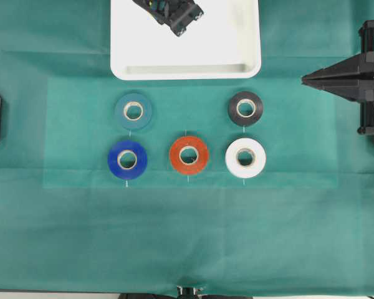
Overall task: Place the tape from the fixed location into the white case.
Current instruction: 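Carry the yellow roll with the left gripper over the white tray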
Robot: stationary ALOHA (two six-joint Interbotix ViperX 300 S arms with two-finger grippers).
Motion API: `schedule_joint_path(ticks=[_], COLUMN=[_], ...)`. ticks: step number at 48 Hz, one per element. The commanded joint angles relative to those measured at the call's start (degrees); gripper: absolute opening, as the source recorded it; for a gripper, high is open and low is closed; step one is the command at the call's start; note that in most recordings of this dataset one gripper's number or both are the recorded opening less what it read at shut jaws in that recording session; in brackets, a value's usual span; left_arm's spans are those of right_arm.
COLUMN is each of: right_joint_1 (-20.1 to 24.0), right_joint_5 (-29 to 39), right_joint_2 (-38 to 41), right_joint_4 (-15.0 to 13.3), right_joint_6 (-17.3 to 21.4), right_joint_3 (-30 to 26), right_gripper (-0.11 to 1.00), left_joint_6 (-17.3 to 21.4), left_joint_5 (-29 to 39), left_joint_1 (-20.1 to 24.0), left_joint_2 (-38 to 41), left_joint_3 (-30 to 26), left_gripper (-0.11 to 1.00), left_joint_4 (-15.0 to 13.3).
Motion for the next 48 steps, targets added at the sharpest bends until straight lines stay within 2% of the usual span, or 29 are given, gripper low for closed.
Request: schedule_joint_path(ticks=[1,48], right_joint_1=[-0.09,-0.09], right_joint_5=[-0.18,-0.09], right_joint_2=[0.18,0.35], right_joint_4=[0.0,0.0], right_joint_6=[0.09,0.0], right_joint_3=[-1.67,-1.58], right_gripper=[0.0,0.0], left_joint_6=[0.35,0.35], left_joint_5=[-0.09,-0.79], left_joint_1=[0.0,-0.09], left_joint_2=[-2.72,-1.93], left_joint_3=[-1.67,-0.44], left_gripper=[0.25,0.25], left_joint_4=[0.18,0.18])
